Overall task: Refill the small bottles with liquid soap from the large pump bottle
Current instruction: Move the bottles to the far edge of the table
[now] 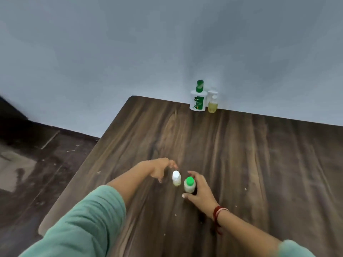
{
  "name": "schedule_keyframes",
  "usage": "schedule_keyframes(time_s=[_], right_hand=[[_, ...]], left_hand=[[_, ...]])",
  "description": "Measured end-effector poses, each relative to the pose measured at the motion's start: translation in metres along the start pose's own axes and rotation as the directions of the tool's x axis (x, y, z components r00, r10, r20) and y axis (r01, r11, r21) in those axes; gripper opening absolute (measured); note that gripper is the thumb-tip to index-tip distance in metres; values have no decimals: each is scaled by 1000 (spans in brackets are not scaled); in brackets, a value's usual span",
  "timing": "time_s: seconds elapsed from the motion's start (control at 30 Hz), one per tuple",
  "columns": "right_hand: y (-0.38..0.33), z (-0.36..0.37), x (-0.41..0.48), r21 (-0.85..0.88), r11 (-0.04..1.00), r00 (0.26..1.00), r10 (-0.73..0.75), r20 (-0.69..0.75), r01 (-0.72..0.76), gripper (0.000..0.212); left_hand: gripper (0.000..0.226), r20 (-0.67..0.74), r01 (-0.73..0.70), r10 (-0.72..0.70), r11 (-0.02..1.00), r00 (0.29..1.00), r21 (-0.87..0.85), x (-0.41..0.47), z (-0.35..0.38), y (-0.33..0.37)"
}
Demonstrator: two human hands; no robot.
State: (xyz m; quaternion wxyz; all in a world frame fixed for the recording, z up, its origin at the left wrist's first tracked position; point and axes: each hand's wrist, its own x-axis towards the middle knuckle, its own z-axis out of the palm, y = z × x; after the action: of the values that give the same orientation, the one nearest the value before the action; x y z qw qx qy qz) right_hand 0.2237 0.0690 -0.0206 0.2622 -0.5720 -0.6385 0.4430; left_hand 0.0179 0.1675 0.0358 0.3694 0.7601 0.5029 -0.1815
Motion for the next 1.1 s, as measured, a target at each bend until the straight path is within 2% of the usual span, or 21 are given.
schedule_keyframes(time_s=[0.23,0.37,0.6,0.73,0.8,0.93,1.1], right_hand=[[-5,1,8,-36,999,1000,14,4,-14,48],[-3,-5,8,49,999,996,-7,-94,12,41],[-20,-59,43,122,991,970,-18,-242,49,52],[-32,-103,80,149,988,949,-2,-316,52,54],[-37,-125,102,155,986,920,6,-393,60,56],[-39,-162,146,211,976,815,81,-574,51,55],[-28,-193,192,215,977,787,124,-604,11,55]], left_hand=[[86,-71,-39,33,995,997,-93,5,17,-1],[85,-86,-77,71,994,994,-74,10,17,1],[73,-76,-151,148,988,986,-37,20,5,7],[73,-102,-200,194,978,976,-52,29,11,0],[71,-128,-225,218,974,968,-39,32,16,-4],[75,-179,-290,267,950,947,-113,40,28,-18],[71,-183,-354,332,930,925,-100,48,33,-25]])
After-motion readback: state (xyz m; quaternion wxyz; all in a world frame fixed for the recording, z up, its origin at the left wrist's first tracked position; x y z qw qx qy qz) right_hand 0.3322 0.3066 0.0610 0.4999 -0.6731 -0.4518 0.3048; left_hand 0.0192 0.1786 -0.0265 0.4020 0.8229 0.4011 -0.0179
